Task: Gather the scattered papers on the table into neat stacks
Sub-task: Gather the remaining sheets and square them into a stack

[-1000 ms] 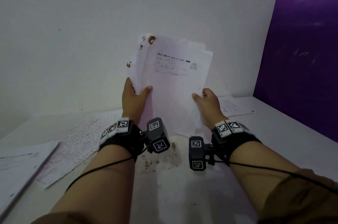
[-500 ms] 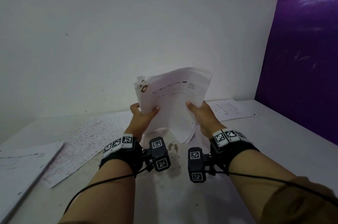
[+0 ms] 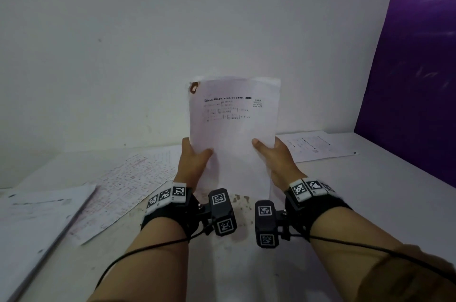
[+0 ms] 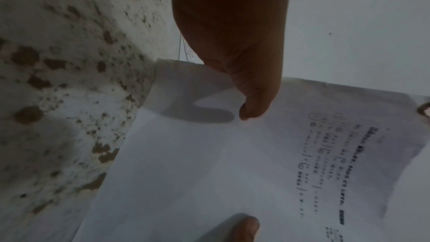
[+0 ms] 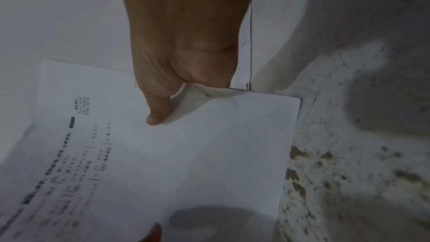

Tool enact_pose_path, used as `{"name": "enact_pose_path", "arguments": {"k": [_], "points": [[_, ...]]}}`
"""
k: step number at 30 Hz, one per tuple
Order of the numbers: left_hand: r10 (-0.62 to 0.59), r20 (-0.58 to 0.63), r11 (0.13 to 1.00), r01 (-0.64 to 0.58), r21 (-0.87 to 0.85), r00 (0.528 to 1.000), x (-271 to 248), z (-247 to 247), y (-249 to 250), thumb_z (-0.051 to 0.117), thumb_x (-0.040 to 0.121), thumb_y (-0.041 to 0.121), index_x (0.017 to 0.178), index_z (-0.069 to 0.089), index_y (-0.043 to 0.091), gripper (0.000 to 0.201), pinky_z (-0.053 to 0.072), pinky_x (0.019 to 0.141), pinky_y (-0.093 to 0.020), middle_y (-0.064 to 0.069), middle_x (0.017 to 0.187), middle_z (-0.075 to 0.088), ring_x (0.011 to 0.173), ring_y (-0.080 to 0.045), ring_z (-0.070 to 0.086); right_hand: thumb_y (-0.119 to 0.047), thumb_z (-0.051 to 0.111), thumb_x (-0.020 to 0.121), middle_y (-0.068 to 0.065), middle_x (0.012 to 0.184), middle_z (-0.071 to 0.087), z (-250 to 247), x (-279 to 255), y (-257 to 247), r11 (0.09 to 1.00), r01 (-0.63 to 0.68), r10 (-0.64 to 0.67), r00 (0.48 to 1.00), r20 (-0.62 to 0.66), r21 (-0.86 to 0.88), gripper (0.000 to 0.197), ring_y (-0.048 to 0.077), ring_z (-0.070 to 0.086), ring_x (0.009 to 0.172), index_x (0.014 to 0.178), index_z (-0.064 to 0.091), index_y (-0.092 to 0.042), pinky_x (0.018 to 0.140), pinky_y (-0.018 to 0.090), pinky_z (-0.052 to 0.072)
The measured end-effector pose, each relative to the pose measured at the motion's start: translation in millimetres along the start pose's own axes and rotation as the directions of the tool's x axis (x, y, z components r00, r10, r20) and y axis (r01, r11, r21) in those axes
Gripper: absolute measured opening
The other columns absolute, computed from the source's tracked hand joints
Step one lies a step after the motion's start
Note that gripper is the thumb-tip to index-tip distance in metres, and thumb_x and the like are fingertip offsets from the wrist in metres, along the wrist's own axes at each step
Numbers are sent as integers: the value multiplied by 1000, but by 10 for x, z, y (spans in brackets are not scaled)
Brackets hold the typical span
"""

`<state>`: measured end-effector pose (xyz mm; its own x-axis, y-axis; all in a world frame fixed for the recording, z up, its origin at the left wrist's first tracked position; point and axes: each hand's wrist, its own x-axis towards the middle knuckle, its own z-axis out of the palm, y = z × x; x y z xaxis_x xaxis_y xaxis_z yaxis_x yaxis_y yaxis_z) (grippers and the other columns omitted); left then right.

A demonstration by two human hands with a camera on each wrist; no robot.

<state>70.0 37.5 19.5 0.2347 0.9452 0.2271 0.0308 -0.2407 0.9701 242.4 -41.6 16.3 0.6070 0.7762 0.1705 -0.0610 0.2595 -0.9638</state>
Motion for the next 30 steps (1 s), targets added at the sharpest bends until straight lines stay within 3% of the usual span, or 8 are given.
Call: {"name": "enact_pose_path", "arguments": {"k": [3, 10, 13, 17, 18, 21, 26, 30], "points": [[22, -92, 1000, -24, -17, 996, 45, -81, 6, 52, 87, 8, 119, 41, 5, 34, 47, 76, -37, -10, 105, 55, 94, -28, 56, -16, 67, 88, 4, 109, 71, 75, 7, -30, 1000, 27, -27, 999, 29, -1, 24, 19, 68, 98, 112, 64, -15, 84, 31, 55], [-72, -57, 993, 77, 86, 996, 69, -248, -121, 43, 87, 6, 125, 37, 5, 38, 49, 90, -48, -19, 119, 54, 98, -32, 55, -20, 54, 97, 6, 123, 64, 258, -45, 62, 980, -9, 30, 994, 103, -199, 37, 24, 62, 111, 132, 54, -11, 96, 37, 50], [-37, -112, 985, 55, 161, 993, 127, -504, -79, 41, 88, 7, 123, 37, 3, 36, 47, 82, -41, -22, 117, 55, 92, -31, 53, -19, 49, 98, 2, 121, 63, 432, -57, -41, 972, 14, 22, 988, 150, -235, 36, 19, 61, 105, 134, 52, -14, 91, 31, 49], [-21, -238, 955, 90, 283, 971, 209, -1079, 20, 43, 90, 9, 130, 36, 2, 41, 40, 76, -35, -25, 120, 57, 91, -31, 52, -21, 44, 98, 2, 107, 67, 876, -128, -143, 968, -3, 72, 962, 262, -253, 29, 16, 63, 83, 123, 59, -18, 70, 26, 52], [-22, -264, 944, 107, 312, 964, 217, -1254, 33, 43, 91, 10, 132, 35, 2, 43, 38, 77, -34, -26, 122, 56, 96, -33, 54, -20, 43, 98, 3, 101, 67, 1026, -165, -136, 967, -18, 96, 950, 297, -256, 28, 19, 62, 80, 120, 60, -17, 66, 30, 52], [-30, -354, 919, 165, 358, 935, 198, -1792, 47, 44, 90, 9, 136, 35, 4, 47, 42, 85, -38, -25, 128, 55, 113, -39, 55, -17, 41, 97, 2, 84, 61, 1527, -314, -46, 962, -66, 167, 910, 380, -264, 22, 16, 57, 66, 112, 58, -16, 47, 21, 43], [40, -540, 851, 255, 459, 841, 67, -2615, 4, 50, 86, 12, 139, 41, 13, 54, 39, 104, -41, -20, 138, 46, 125, -37, 48, -11, 39, 97, 10, 110, 64, 2366, -625, 214, 958, -197, 275, 835, 476, -208, 29, 24, 61, 87, 120, 57, -13, 62, 28, 50], [87, -577, 821, 270, 504, 812, -94, -3089, -32, 51, 85, 12, 131, 53, 11, 46, 43, 104, -40, -20, 134, 50, 120, -36, 52, -10, 37, 97, 13, 112, 64, 2924, -937, 418, 931, -294, 364, 752, 549, -215, 24, 29, 62, 91, 112, 55, -16, 67, 35, 53]]}}
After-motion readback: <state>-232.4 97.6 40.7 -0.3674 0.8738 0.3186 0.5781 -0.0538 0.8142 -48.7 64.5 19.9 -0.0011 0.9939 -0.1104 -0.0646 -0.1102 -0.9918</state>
